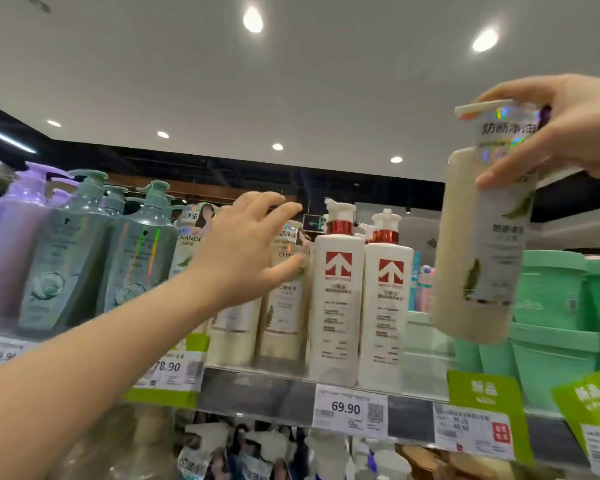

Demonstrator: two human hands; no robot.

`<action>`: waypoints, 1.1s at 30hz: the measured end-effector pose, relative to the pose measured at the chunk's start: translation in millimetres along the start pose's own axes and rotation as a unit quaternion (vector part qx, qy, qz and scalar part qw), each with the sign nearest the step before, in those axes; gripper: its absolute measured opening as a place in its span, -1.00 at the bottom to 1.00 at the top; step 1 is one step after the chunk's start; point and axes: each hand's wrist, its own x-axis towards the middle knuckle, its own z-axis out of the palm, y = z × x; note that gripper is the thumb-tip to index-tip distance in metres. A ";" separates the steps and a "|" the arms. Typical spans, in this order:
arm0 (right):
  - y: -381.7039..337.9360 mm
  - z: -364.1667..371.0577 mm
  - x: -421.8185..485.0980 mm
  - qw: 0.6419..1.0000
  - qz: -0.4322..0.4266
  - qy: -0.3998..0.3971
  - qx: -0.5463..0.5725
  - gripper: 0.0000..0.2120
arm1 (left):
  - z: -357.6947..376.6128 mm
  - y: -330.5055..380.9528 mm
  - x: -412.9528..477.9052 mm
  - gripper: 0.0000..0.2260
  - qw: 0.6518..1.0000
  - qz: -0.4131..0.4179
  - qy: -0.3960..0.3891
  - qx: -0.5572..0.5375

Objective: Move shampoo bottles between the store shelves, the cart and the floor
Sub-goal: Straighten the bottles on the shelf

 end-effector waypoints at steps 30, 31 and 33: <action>-77.6 197.0 42.4 0.992 -0.006 -0.096 -0.080 -0.29 | 4.0 -133.5 -52.6 -0.08 0.971 -0.018 -0.189 0.148; -75.7 199.6 42.8 0.991 0.000 -0.099 -0.088 -0.29 | 4.5 -134.2 -53.4 -0.08 0.972 -0.016 -0.186 0.142; -74.1 204.3 44.0 0.987 0.006 -0.102 -0.127 -0.29 | 5.6 -135.0 -54.5 -0.08 0.975 -0.014 -0.182 0.130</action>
